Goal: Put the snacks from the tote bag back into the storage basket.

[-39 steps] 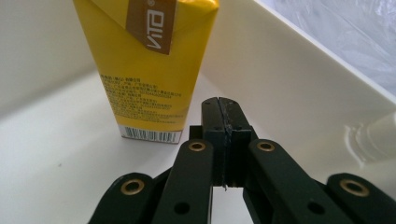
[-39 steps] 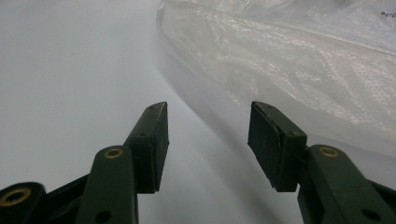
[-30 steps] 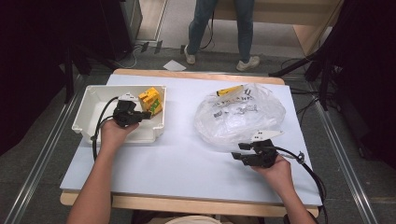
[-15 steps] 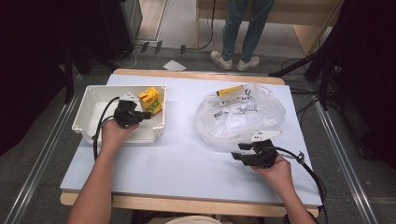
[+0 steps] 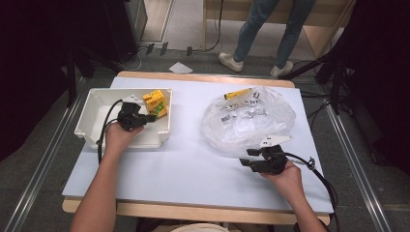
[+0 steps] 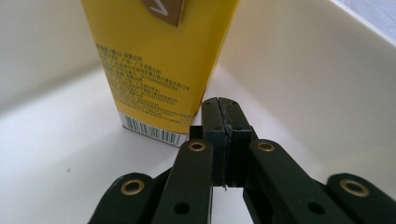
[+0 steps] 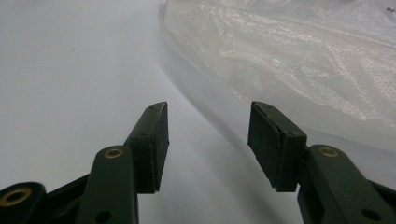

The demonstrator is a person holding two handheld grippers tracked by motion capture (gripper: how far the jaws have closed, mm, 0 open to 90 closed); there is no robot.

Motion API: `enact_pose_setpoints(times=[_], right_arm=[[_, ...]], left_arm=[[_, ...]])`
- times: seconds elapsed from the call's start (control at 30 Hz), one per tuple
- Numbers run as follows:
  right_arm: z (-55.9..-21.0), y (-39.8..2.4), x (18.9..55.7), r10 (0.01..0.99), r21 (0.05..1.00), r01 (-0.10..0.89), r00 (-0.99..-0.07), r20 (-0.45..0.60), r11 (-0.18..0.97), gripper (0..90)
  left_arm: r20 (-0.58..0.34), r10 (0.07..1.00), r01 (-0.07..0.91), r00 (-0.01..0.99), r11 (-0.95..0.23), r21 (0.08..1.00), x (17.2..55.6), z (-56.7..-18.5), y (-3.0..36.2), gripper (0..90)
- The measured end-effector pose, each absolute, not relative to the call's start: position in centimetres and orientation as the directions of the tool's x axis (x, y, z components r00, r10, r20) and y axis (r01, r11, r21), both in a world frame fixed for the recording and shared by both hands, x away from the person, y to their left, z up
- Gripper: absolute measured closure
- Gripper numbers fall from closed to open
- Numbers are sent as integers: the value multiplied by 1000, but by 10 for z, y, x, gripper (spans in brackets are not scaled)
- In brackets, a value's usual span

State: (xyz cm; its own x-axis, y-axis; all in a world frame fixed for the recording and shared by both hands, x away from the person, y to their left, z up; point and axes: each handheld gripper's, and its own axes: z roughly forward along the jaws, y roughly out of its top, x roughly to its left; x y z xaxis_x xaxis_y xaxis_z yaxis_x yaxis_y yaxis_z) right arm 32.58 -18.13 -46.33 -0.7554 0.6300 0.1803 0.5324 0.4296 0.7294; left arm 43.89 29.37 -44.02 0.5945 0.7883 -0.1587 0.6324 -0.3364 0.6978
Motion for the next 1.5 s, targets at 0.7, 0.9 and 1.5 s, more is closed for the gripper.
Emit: enact_pose_setpoints(times=[0.7, 0.9, 1.5], right_arm=[[-464, -180, 325, 630, 728, 533, -756, 181, 431, 495], [-465, -180, 325, 631, 727, 536, -754, 182, 430, 495], [-465, -180, 325, 627, 728, 529, -759, 176, 436, 497]], left_arm=[[-197, 816, 662, 544, -273, 699, 448, -443, 299, 900], [-198, 824, 666, 531, -262, 698, 450, -444, 299, 900], [-194, 849, 678, 492, -234, 697, 453, -445, 300, 900]])
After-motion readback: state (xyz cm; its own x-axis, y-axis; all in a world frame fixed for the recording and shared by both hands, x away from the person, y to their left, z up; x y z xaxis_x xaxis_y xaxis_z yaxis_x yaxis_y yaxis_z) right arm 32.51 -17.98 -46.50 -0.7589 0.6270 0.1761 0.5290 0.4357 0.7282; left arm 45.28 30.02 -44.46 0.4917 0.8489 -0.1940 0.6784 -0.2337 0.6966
